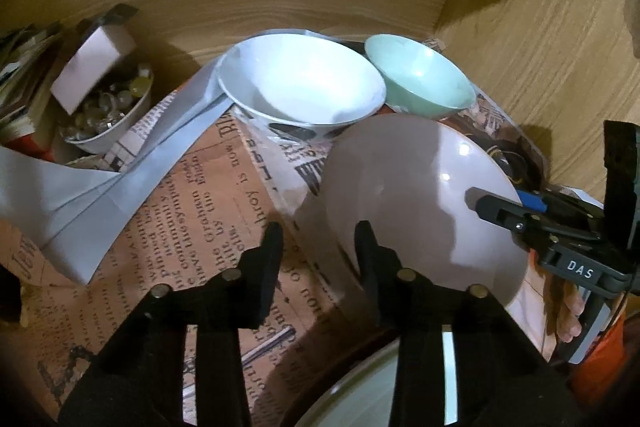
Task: Organize plates and bowls
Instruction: 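Lift the beige bowl off the desk with the right tool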
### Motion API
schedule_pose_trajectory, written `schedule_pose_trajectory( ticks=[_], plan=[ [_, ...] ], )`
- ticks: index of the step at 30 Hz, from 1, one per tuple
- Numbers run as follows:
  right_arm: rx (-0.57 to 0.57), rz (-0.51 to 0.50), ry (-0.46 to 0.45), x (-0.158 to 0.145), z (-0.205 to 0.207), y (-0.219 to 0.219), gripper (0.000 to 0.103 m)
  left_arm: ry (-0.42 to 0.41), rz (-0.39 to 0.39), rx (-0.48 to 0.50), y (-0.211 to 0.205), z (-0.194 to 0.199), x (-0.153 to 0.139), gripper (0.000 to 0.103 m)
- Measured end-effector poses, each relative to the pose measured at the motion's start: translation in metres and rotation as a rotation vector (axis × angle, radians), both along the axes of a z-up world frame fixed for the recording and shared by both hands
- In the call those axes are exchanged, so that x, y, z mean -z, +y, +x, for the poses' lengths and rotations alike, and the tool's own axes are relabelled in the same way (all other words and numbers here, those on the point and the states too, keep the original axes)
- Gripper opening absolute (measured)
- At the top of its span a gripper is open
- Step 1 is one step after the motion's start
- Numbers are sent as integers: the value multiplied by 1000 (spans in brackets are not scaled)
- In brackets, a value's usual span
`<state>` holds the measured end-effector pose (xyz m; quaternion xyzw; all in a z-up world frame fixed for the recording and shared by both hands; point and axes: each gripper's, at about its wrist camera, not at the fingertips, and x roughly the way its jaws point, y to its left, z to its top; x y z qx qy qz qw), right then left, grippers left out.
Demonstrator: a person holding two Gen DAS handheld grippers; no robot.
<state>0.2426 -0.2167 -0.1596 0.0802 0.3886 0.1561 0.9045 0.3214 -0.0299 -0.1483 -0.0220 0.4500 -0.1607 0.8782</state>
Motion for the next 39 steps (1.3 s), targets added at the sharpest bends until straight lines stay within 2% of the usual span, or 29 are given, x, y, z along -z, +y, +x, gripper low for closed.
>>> schedule_pose_trajectory(
  ticks=[6,17,26,39],
  plan=[
    [12,-16,1,1,5,6,27,18,6,51,-13,3,4,20],
    [61,11,-12,-2,1,-1,23,-33,81,45,-24,-5,-1,20],
    [88,23,-66,-20,-15,-8,23,-76,64,53,-26,-19,-14,19],
    [61,33,-181,-55,-47,6,23,-201,39,15,-13,-58,-51,19]
  ],
)
